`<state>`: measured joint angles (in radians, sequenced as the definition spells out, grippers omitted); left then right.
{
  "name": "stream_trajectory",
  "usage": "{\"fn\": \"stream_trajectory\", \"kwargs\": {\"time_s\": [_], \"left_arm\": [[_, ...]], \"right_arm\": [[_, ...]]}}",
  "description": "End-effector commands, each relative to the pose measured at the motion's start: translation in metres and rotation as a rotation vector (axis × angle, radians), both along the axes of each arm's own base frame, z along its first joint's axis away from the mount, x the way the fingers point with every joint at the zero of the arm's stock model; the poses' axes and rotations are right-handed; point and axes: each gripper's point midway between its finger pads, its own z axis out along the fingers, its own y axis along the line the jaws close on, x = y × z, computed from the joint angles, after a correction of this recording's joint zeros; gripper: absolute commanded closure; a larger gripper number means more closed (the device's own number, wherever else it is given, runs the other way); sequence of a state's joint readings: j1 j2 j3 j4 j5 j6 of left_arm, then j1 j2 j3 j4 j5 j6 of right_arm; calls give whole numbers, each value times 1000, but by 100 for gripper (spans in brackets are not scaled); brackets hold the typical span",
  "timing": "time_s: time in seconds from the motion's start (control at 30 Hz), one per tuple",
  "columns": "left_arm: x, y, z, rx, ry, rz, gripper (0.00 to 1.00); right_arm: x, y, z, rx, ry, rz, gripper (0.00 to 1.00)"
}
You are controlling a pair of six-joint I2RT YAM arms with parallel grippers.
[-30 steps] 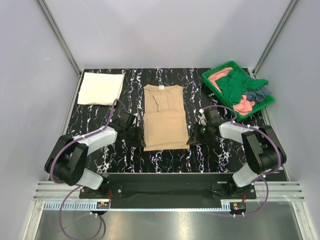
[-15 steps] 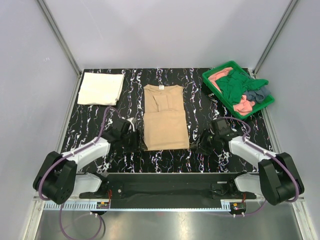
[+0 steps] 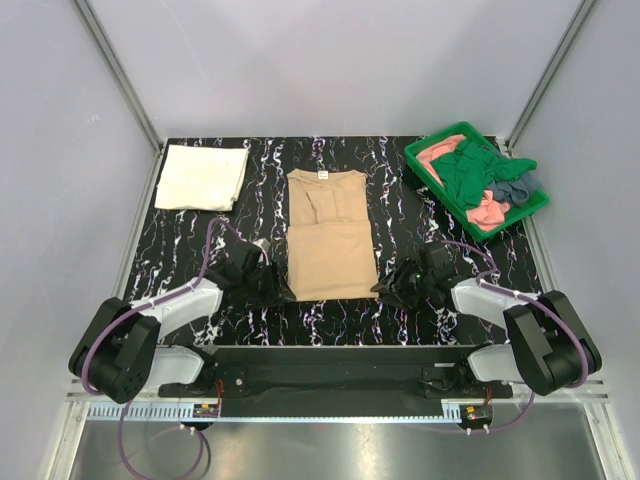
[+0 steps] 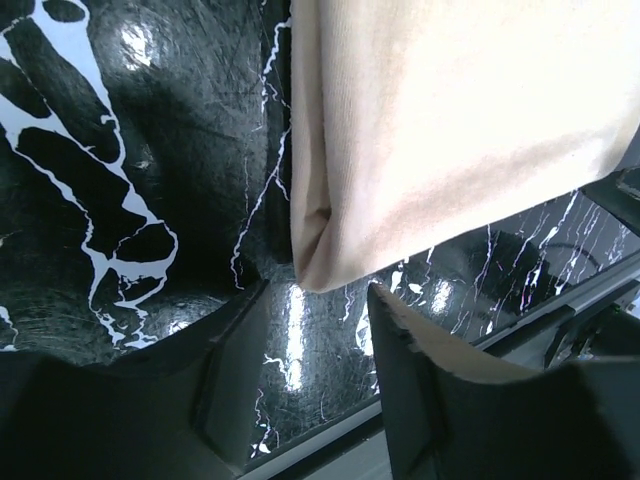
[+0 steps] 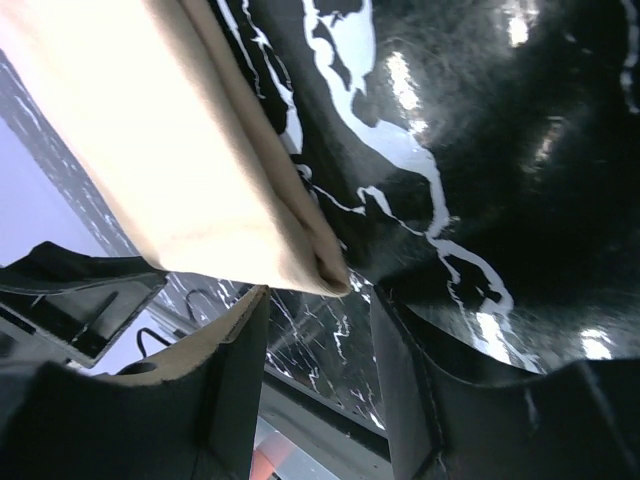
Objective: Fold and stack the t-shirts
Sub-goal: Fold the tshirt
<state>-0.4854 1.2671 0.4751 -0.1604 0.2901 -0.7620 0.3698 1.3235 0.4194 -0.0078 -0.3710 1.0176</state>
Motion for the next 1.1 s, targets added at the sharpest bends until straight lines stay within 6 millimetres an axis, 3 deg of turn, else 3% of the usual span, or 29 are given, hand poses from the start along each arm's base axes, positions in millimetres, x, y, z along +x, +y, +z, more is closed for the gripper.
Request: {"fn": "stream_trajectory", "kwargs": {"time_s": [0.0,0.5,0.53,0.6,0.63,0.67,0.73,0.93,1.03,1.07], "left_arm": [[4,6,-8,45,-21,16,53],[11,6,-5,66,-43,12,80],[11,7,-5,68,-45,12,81],[12,6,-4,68,-52,5,85],[15,3,0,58,-67,-4,95],[15,0,3,48,-78,-18,100],[16,-5,10,31,-103,-31,100],[5,-18,29,-36,-128,-51,100],[-3,-14,32,-1,-126,-40,100],[-3,-9,31,17,-131,-26,87]], "right_arm": [[6,5,-3,13,-33,-19,48],[0,2,-16,-42,-8,-38,54],[-1,2,-16,-44,-7,-39,56],[-1,2,-16,-49,-10,-41,71],[0,1,-16,-55,-13,-44,76],[1,1,-14,-58,-23,-43,89],[-1,-5,-16,-94,-23,-44,100],[-8,-5,12,-74,-121,2,100],[-11,-9,25,-76,-159,-5,100],[-14,-11,24,-82,-152,-1,100]]}}
